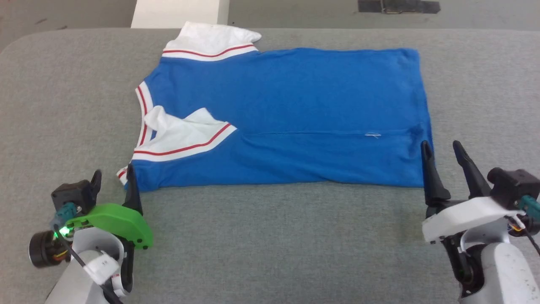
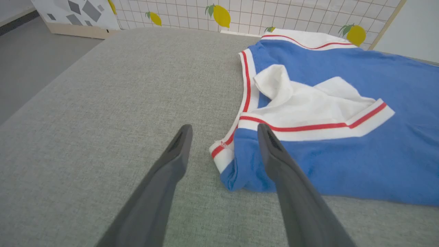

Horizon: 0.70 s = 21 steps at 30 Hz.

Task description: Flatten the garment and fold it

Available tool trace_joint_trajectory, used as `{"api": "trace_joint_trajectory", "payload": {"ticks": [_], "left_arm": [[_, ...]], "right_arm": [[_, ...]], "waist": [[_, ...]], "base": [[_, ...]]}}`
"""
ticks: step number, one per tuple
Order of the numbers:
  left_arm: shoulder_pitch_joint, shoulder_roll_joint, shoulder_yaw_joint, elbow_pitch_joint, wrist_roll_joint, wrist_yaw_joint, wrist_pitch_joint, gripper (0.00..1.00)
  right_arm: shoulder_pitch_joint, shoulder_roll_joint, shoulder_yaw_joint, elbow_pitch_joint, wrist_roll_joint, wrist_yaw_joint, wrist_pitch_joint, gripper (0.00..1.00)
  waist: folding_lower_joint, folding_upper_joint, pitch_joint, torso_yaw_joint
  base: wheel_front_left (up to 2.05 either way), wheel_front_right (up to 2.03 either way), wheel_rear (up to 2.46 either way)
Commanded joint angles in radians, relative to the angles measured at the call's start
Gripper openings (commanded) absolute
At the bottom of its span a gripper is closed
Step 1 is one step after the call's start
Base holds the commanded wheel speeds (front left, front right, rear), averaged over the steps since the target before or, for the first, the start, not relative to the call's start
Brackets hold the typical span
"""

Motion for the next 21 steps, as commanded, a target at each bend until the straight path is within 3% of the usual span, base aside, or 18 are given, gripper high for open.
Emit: {"api": "trace_joint_trajectory", "payload": {"ticks": [1, 8, 14, 15, 16, 17, 21], "left_arm": [[0.009, -0.012, 0.010, -0.001, -0.023, 0.016, 0.026, 1.00], [-0.028, -0.015, 0.047, 0.041, -0.116, 0.077, 0.229, 1.00], [-0.066, -0.005, 0.049, 0.091, -0.183, 0.088, 0.398, 1.00], [-0.066, -0.005, 0.042, 0.091, -0.189, 0.085, 0.420, 0.60], [-0.066, -0.003, 0.036, 0.085, -0.192, 0.081, 0.436, 0.15], [-0.066, 0.001, 0.034, 0.080, -0.193, 0.076, 0.439, 0.00], [-0.069, 0.003, 0.029, 0.070, -0.189, 0.063, 0.424, 0.00]], "right_arm": [[0.014, 0.004, 0.009, -0.007, -0.013, -0.002, -0.030, 1.00], [0.013, 0.008, 0.038, -0.011, -0.043, -0.002, -0.111, 1.00], [0.000, 0.009, 0.065, 0.000, -0.064, -0.002, -0.115, 1.00], [-0.001, 0.009, 0.067, 0.003, -0.071, -0.002, -0.114, 1.00], [-0.001, 0.009, 0.069, 0.007, -0.078, -0.002, -0.110, 1.00], [-0.001, 0.009, 0.069, 0.010, -0.084, -0.002, -0.107, 1.00], [-0.008, 0.009, 0.040, 0.041, -0.095, -0.002, -0.052, 1.00]], "waist": [[0.0000, -0.0001, -0.010, -0.019], [0.0000, -0.0001, 0.005, -0.053], [0.0000, -0.0001, 0.012, -0.075], [0.0000, -0.0001, 0.011, -0.076], [0.0000, -0.0001, 0.010, -0.077], [0.0000, -0.0001, 0.010, -0.078], [0.0000, -0.0001, 0.010, -0.069]], "base": [[0.00, 0.00, 0.00], [0.00, 0.00, 0.00], [0.00, 0.00, 0.00], [0.00, 0.00, 0.00], [0.00, 0.00, 0.00], [0.00, 0.00, 0.00], [0.00, 0.00, 0.00]]}}
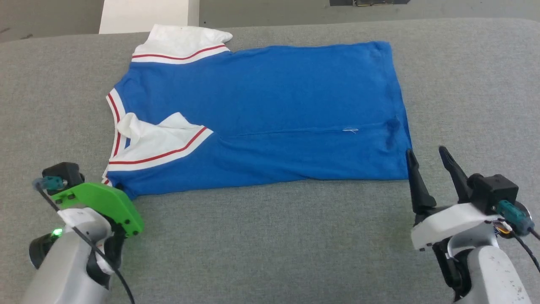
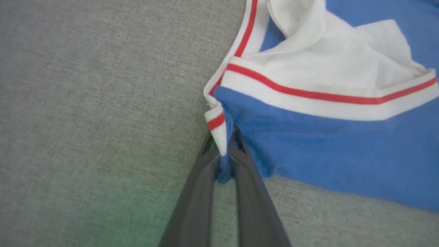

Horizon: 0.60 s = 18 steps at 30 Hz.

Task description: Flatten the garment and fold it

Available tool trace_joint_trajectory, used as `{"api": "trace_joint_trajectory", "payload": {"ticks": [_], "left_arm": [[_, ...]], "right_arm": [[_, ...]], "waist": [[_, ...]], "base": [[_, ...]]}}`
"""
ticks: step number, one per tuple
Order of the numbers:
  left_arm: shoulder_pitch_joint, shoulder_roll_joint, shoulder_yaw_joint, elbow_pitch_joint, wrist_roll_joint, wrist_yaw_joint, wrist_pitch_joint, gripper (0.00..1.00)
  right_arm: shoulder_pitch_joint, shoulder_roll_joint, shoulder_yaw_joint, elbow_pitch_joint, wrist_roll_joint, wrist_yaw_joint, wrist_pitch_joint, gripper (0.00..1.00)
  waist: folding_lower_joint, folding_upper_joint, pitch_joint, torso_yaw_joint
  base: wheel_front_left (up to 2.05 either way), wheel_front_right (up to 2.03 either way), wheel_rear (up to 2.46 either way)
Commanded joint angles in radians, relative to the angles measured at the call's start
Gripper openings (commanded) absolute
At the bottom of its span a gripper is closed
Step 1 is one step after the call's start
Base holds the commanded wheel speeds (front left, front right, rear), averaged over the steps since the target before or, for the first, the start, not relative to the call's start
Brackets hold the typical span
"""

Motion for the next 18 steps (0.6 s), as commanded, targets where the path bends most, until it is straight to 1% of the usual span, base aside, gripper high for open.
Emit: {"api": "trace_joint_trajectory", "payload": {"ticks": [1, 6, 11, 13, 14, 15, 16, 17, 18], "left_arm": [[0.006, -0.011, -0.018, 0.006, -0.003, -0.007, -0.001, 0.00], [0.000, -0.017, -0.035, 0.010, 0.009, -0.025, -0.024, 0.00], [-0.017, -0.025, -0.055, 0.020, 0.023, -0.044, -0.047, 0.00], [-0.025, -0.028, -0.062, 0.024, 0.028, -0.051, -0.055, 0.00], [-0.028, -0.029, -0.065, 0.026, 0.030, -0.055, -0.059, 0.00], [-0.031, -0.029, -0.068, 0.029, 0.033, -0.058, -0.065, 0.00], [-0.034, -0.029, -0.071, 0.030, 0.036, -0.062, -0.070, 0.00], [-0.036, -0.030, -0.074, 0.031, 0.041, -0.066, -0.080, 0.00], [-0.038, -0.030, -0.078, 0.034, 0.045, -0.070, -0.091, 0.00]], "right_arm": [[-0.021, 0.002, -0.017, 0.020, 0.006, -0.002, 0.044, 1.00], [-0.087, 0.002, -0.066, 0.100, 0.023, -0.002, 0.283, 1.00], [-0.167, 0.002, -0.088, 0.167, -0.004, -0.002, 0.577, 1.00], [-0.188, 0.002, -0.093, 0.176, 0.003, -0.002, 0.676, 1.00], [-0.193, 0.002, -0.094, 0.179, 0.004, -0.002, 0.720, 0.92], [-0.198, 0.002, -0.093, 0.178, 0.001, -0.002, 0.770, 0.47], [-0.200, 0.002, -0.091, 0.172, 0.000, -0.002, 0.803, 0.36], [-0.200, 0.002, -0.088, 0.161, 0.003, -0.002, 0.835, 0.00], [-0.198, 0.002, -0.086, 0.150, 0.008, -0.002, 0.851, 0.00]], "waist": [[0.0000, 0.0000, 0.000, 0.007], [0.0000, 0.0000, 0.006, 0.023], [0.0000, 0.0000, 0.019, 0.042], [0.0000, 0.0000, 0.023, 0.050], [0.0000, 0.0000, 0.025, 0.052], [0.0000, 0.0000, 0.027, 0.055], [0.0000, 0.0000, 0.028, 0.056], [0.0000, 0.0000, 0.028, 0.059], [0.0000, 0.0000, 0.024, 0.062]], "base": [[0.00, 0.00, 0.00], [0.00, 0.00, 0.00], [0.00, 0.00, 0.00], [0.00, 0.00, 0.00], [0.00, 0.00, 0.00], [0.00, 0.00, 0.00], [0.00, 0.00, 0.00], [0.00, 0.00, 0.00], [0.00, 0.00, 0.00]]}}
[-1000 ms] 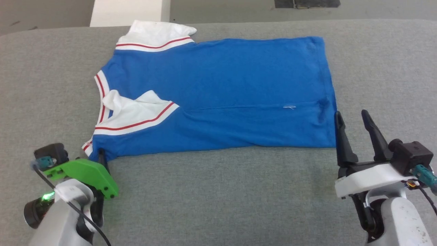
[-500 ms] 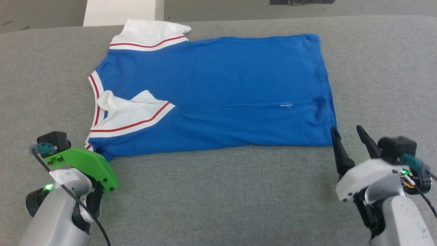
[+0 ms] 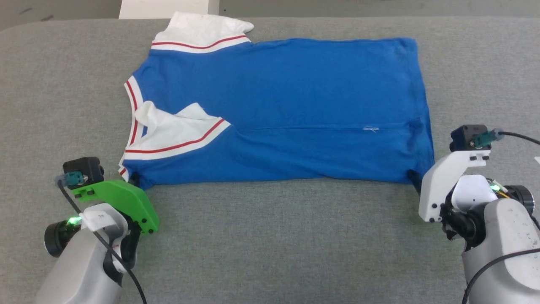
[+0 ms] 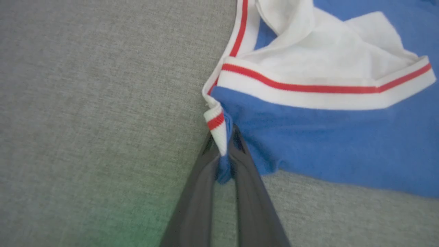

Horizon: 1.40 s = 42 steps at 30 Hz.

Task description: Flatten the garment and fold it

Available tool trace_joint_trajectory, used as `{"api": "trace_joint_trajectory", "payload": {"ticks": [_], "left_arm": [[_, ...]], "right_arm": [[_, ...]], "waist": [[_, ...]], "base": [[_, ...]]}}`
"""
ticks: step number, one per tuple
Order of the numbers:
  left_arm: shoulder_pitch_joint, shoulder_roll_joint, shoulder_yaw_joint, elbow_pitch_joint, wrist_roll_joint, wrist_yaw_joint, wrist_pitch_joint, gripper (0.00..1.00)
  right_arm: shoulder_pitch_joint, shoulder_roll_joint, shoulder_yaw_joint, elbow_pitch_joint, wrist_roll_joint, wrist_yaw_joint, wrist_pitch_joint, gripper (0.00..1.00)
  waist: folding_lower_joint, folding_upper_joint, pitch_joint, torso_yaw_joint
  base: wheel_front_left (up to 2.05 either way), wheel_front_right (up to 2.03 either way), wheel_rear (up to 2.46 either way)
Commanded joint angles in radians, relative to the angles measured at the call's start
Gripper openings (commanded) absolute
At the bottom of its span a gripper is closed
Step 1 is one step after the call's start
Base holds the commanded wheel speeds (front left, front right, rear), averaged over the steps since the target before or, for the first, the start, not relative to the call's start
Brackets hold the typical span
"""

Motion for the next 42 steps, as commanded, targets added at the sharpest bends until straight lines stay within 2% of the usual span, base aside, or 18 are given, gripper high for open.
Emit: {"api": "trace_joint_trajectory", "payload": {"ticks": [1, 5, 9, 12, 17, 23, 30, 31, 32, 33, 37, 42], "left_arm": [[-0.005, -0.010, -0.013, 0.018, 0.013, -0.012, -0.015, 0.00], [0.019, 0.011, -0.017, 0.024, 0.054, -0.016, -0.101, 0.00], [0.083, 0.048, -0.011, -0.020, 0.075, 0.005, -0.131, 0.00], [0.164, 0.083, -0.004, -0.101, 0.080, 0.036, -0.119, 0.00], [0.322, 0.132, -0.006, -0.250, 0.070, 0.095, -0.040, 0.00], [0.427, 0.127, -0.032, -0.333, 0.042, 0.113, 0.011, 0.00], [0.407, 0.085, -0.057, -0.250, 0.028, 0.066, -0.029, 0.00], [0.403, 0.078, -0.058, -0.236, 0.023, 0.060, -0.035, 0.27], [0.402, 0.073, -0.059, -0.226, 0.020, 0.056, -0.038, 0.61], [0.402, 0.069, -0.059, -0.217, 0.017, 0.054, -0.042, 1.00], [0.408, 0.071, -0.048, -0.218, 0.017, 0.054, -0.070, 1.00], [0.363, 0.111, -0.030, -0.248, 0.078, 0.056, -0.149, 1.00]], "right_arm": [[0.018, 0.006, 0.007, -0.005, 0.008, -0.002, 0.016, 0.00], [0.071, 0.006, -0.017, -0.089, 0.030, -0.002, -0.029, 0.00], [0.154, 0.006, -0.033, -0.184, 0.057, -0.002, -0.056, 0.00], [0.231, 0.006, -0.056, -0.273, 0.068, -0.002, -0.040, 0.00], [0.353, 0.006, -0.083, -0.378, 0.073, -0.002, 0.033, 0.00], [0.427, 0.006, -0.087, -0.347, 0.070, -0.002, 0.058, 0.00], [0.423, 0.006, -0.071, -0.220, 0.104, -0.002, -0.033, 0.00], [0.422, 0.006, -0.069, -0.207, 0.119, -0.002, -0.053, 0.00], [0.421, 0.006, -0.066, -0.199, 0.130, -0.002, -0.071, 0.38], [0.423, 0.006, -0.062, -0.193, 0.139, -0.002, -0.096, 0.98], [0.436, 0.006, -0.058, -0.196, 0.161, -0.002, -0.193, 1.00], [0.440, 0.006, -0.036, -0.257, 0.139, -0.002, -0.358, 1.00]], "waist": [[0.0000, 0.0000, -0.010, 0.006], [0.0000, 0.0000, -0.052, 0.010], [0.0000, 0.0000, -0.092, 0.010], [0.0000, 0.0000, -0.111, 0.010], [0.0000, 0.0000, -0.116, 0.009], [0.0000, 0.0000, -0.088, 0.017], [0.0000, 0.0000, -0.075, 0.017], [0.0000, 0.0000, -0.078, 0.016], [0.0000, 0.0000, -0.084, 0.014], [0.0000, 0.0000, -0.091, 0.012], [0.0000, 0.0000, -0.112, 0.003], [0.0000, 0.0000, -0.105, -0.009]], "base": [[0.00, 0.00, 0.00], [0.00, 0.00, 0.00], [0.00, 0.00, 0.00], [0.00, 0.00, 0.00], [0.00, 0.00, 0.00], [0.00, 0.00, 0.00], [0.00, 0.00, 0.00], [0.00, 0.00, 0.00], [0.00, 0.00, 0.00], [0.00, 0.00, 0.00], [0.00, 0.00, 0.00], [0.00, 0.00, 0.00]]}}
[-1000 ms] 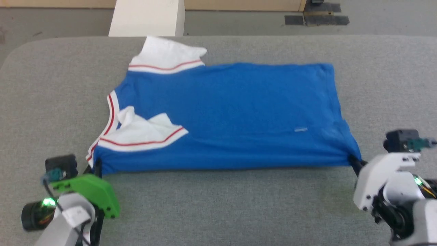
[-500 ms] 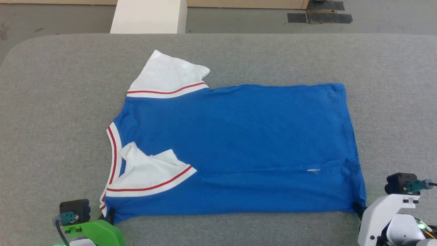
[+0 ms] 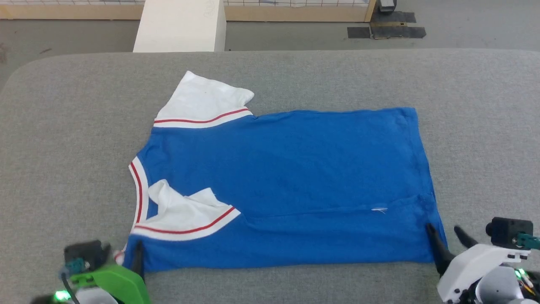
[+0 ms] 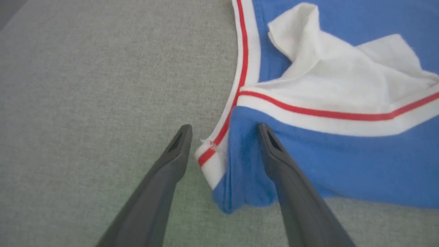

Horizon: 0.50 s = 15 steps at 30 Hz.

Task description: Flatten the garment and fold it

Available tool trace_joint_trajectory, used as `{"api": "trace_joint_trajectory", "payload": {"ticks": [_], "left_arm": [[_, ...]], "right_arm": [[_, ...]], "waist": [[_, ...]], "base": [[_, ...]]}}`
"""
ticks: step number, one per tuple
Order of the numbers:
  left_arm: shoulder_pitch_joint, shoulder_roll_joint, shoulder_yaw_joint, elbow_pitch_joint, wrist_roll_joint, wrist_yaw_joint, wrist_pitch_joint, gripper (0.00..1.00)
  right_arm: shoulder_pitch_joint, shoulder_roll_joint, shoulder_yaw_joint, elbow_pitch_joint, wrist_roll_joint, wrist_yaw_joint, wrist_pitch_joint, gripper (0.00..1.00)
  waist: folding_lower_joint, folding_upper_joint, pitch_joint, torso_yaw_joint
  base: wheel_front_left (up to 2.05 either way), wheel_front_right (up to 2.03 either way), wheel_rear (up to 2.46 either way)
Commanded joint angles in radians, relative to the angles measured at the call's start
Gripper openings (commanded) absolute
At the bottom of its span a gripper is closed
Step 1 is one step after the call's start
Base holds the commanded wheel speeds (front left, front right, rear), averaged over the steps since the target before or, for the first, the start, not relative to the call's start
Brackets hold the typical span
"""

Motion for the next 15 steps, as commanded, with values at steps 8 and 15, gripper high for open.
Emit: {"api": "trace_joint_trajectory", "payload": {"ticks": [8, 15], "left_arm": [[-0.306, 0.091, -0.004, -0.006, 0.135, -0.081, -0.088, 1.00], [-0.672, 0.152, -0.025, 0.067, 0.154, -0.224, 0.041, 1.00]], "right_arm": [[-0.069, -0.006, 0.104, -0.085, -0.093, -0.001, -0.319, 1.00], [-0.171, -0.016, 0.171, -0.090, -0.106, -0.001, -0.467, 1.00]], "waist": [[0.0000, 0.0000, 0.107, -0.045], [0.0000, 0.0000, 0.256, -0.099]], "base": [[0.00, 0.00, 0.00], [0.00, 0.00, 0.00]]}}
